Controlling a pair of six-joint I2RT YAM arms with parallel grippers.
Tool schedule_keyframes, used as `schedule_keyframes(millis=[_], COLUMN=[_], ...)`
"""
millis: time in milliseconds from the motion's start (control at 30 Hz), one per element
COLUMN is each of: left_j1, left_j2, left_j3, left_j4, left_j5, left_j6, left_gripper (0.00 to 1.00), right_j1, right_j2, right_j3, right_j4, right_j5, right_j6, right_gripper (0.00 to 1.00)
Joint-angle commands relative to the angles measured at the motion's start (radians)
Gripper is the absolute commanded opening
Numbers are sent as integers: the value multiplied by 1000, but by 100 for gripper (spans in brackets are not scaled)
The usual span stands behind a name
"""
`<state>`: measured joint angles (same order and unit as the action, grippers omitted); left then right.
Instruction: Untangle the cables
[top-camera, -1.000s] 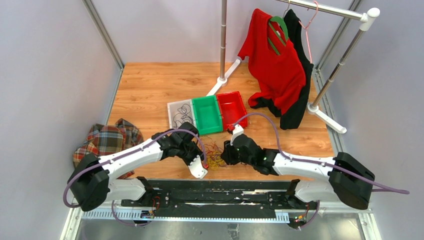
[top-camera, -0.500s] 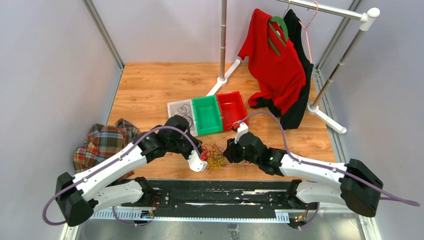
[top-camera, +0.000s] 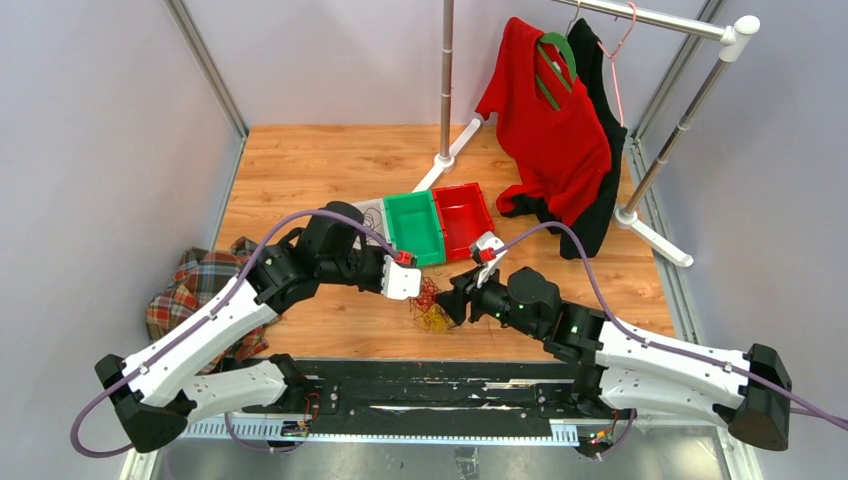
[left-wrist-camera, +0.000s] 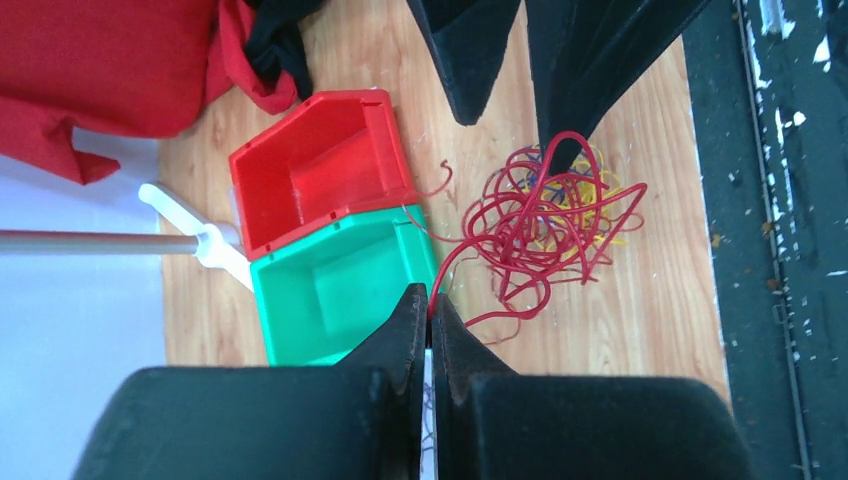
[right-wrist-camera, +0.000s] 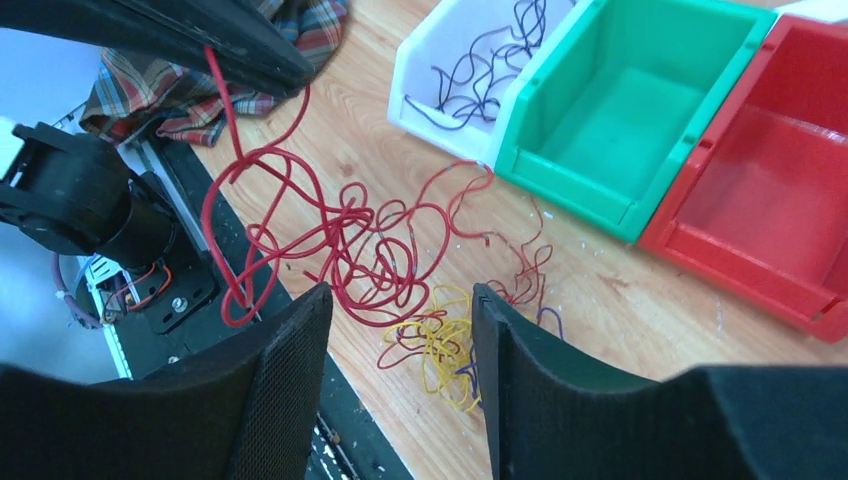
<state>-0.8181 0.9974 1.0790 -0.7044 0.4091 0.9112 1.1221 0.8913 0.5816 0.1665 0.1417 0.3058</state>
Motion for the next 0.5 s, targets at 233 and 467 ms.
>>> schedule_keyframes(millis=[233, 467], left_j1=[-9, -9], left_j2=[22, 31], left_j3=[39, 32], left_j4=[-65, -65], left_j5=[-88, -95], left_j6=[-303, -444], left_gripper=[0, 0], right_j1=[29, 69], right_j2=[-111, 33], right_j3=[82, 156], right_j4=[18, 68], right_j5=[59, 50], right_j6=[-76, -122], right_gripper=[57, 57])
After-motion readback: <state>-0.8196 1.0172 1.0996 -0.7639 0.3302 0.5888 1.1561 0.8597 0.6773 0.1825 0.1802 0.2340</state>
